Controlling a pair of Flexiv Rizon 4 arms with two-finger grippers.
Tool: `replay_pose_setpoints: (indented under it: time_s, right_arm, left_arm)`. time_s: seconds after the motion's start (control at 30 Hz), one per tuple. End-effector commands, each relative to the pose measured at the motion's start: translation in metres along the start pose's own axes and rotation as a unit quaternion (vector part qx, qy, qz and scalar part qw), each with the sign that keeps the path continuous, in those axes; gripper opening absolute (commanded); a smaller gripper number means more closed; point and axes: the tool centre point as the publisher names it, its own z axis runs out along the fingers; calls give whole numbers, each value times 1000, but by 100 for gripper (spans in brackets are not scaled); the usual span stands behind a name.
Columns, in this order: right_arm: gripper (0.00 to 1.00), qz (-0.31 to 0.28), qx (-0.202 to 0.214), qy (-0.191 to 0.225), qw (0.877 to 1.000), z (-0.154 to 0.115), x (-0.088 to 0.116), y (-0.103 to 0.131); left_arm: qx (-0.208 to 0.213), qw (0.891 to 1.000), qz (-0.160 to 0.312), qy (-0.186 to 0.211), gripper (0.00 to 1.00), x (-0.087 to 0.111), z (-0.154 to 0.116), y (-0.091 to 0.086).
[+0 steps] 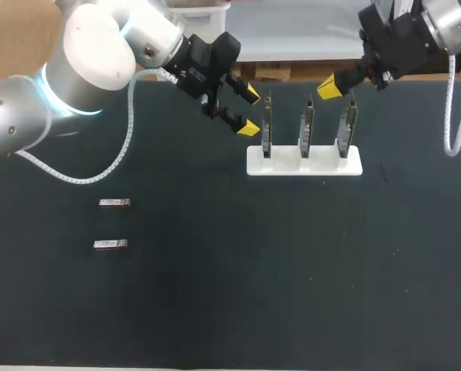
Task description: Pick up the optical module with the left hand, and insert it into the network port with the right hand.
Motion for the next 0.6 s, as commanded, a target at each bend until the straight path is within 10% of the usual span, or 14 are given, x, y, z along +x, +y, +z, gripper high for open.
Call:
replay_pose_setpoints:
  time_s: [0.03, 0.6]
  right_arm:
    - [0, 2, -4, 3, 1000, 1, 2, -4]
    - [0, -5, -22, 15, 1000, 2, 7, -10]
  left_arm:
    - [2, 1000, -1, 3, 100, -1, 0, 2]
    - [2, 1000, -1, 3, 100, -1, 0, 2]
